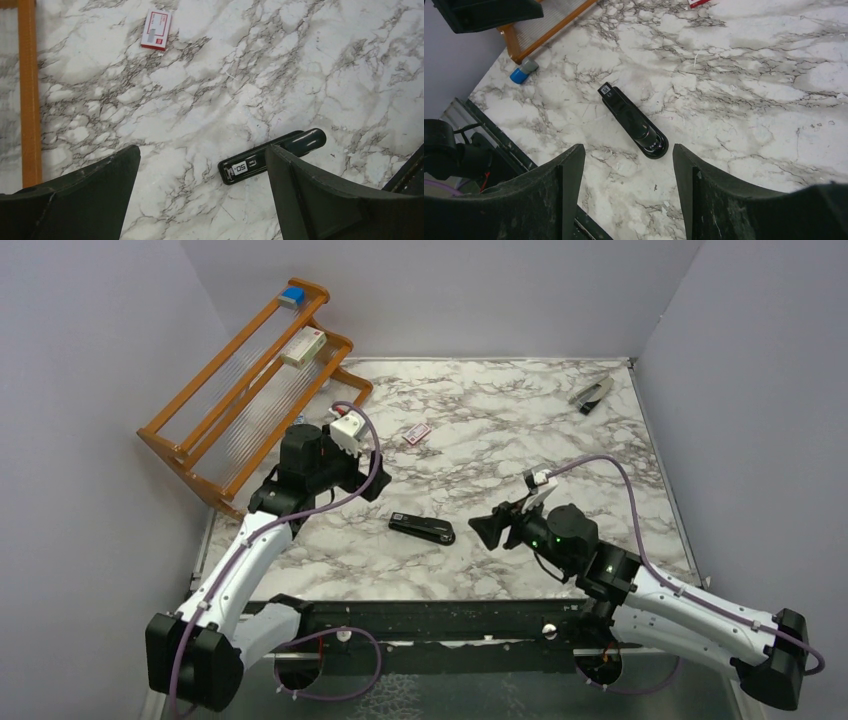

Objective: Load the staples into the stapler

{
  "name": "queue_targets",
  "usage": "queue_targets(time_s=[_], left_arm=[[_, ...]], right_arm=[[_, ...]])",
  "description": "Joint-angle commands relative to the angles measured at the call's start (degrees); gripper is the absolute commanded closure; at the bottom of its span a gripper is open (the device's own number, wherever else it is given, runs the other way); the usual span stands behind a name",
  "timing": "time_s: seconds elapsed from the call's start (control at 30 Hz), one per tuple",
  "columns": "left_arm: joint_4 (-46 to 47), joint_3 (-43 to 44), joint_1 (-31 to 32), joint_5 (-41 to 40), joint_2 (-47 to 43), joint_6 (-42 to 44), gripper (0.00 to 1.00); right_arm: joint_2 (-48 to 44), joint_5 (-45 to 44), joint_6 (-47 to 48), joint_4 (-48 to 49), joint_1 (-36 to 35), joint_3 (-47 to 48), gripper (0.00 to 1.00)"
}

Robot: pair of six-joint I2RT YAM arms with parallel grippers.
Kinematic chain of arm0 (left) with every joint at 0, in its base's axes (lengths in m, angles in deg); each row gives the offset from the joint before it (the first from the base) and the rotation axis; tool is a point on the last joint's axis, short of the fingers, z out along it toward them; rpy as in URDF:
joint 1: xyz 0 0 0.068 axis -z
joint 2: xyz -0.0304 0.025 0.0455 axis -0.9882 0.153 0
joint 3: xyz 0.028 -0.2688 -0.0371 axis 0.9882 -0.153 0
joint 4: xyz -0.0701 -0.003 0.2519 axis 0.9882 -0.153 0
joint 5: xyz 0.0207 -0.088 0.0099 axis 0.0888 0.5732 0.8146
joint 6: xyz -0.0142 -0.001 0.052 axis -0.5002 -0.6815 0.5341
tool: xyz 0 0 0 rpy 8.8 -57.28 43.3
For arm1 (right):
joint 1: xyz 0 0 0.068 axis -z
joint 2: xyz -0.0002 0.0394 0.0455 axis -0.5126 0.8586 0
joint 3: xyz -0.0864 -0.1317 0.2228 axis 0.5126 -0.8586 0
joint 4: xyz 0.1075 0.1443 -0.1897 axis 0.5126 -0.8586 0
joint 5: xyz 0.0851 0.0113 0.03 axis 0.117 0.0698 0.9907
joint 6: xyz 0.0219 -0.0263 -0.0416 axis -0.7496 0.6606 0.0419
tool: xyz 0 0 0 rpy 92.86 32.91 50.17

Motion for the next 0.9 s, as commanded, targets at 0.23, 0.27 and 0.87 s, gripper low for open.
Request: queue_targets(time_s=[0.23, 0.27, 0.87], left_arm=[[0.83, 5.3, 11.19, 14.55, 9.85, 27.56, 0.01], [-2.16, 5.63, 11.73, 16.74, 10.28, 32.63, 0.01], [-1.62, -2.97, 20.94, 24.75, 16.6, 55.73, 0.19]], right_arm=[[-1.16, 2.34, 0.21, -2.72, -0.41, -1.74, 0.32], [-1.14, 2.38, 0.21, -2.7, -0.43, -1.85, 0.32], [-8.65, 0.1, -11.16, -5.58, -0.43, -8.68, 0.32]])
